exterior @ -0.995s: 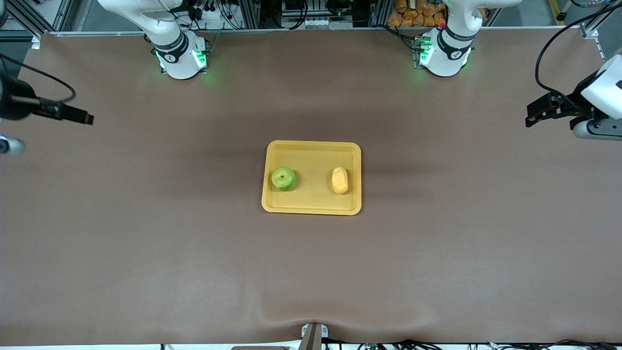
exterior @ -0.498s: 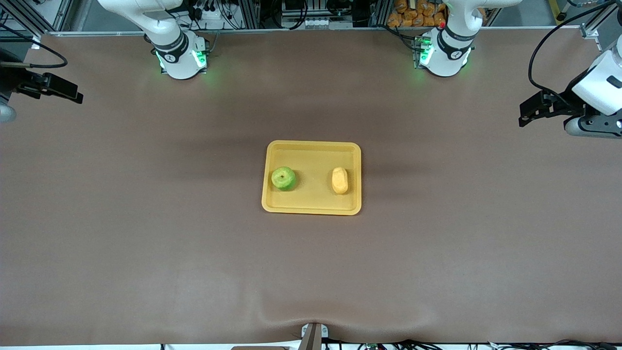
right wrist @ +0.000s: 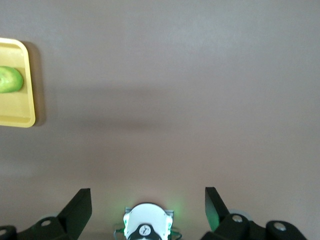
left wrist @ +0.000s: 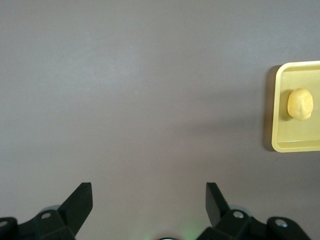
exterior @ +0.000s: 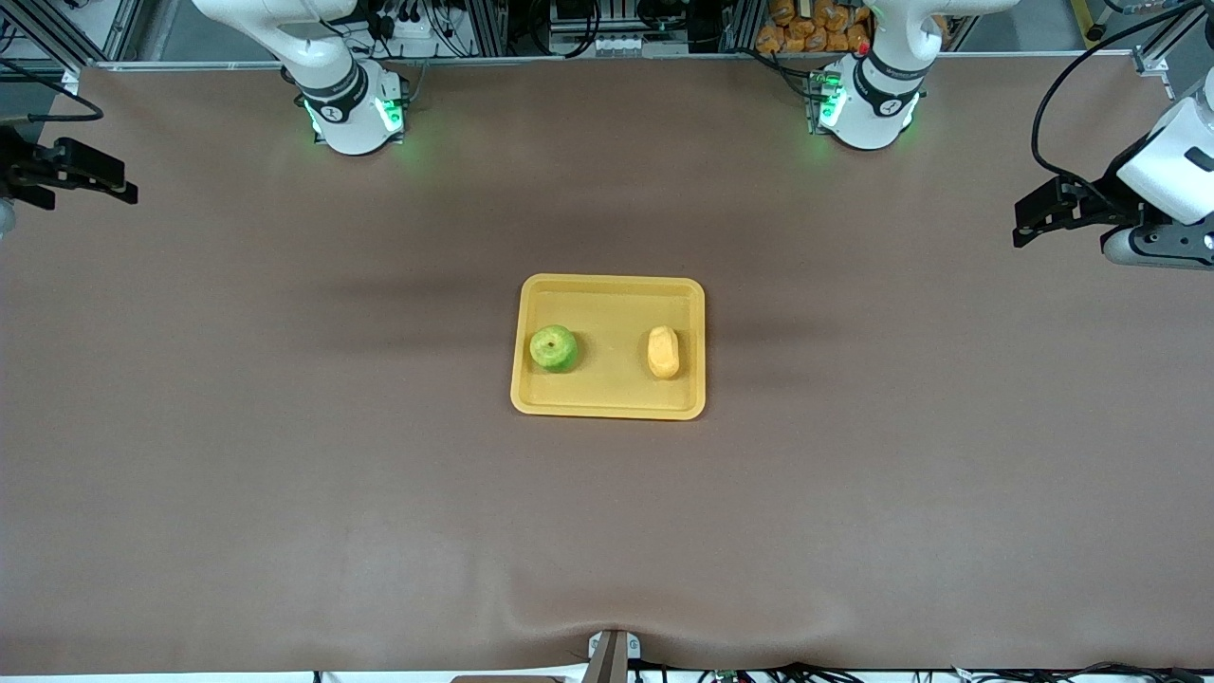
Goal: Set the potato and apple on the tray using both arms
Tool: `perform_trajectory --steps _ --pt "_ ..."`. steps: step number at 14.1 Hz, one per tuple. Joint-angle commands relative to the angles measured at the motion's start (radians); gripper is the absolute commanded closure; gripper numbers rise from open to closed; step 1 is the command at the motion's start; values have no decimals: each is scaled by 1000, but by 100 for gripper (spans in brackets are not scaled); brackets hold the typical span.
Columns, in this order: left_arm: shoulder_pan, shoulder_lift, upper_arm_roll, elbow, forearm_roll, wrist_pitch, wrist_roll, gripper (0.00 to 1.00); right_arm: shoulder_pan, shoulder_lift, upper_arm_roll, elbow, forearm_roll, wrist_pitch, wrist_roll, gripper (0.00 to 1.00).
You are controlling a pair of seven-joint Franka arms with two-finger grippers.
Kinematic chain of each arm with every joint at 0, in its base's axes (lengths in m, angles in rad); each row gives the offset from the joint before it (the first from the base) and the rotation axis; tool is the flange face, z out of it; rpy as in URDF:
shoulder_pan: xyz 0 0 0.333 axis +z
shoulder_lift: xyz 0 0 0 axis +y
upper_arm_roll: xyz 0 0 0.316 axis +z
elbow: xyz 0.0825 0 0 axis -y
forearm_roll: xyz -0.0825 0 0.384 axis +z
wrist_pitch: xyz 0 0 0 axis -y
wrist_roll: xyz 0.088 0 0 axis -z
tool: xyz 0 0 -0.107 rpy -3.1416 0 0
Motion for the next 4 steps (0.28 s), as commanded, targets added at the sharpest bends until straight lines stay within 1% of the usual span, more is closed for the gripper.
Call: perform_trajectory --steps 1,4 --pt "7 -12 -5 -10 -16 19 -11 0 -16 -58 14 -69 -9 55 -21 0" --pt "11 -12 -5 -14 -16 25 -11 0 -13 -113 14 -146 -9 105 -19 0"
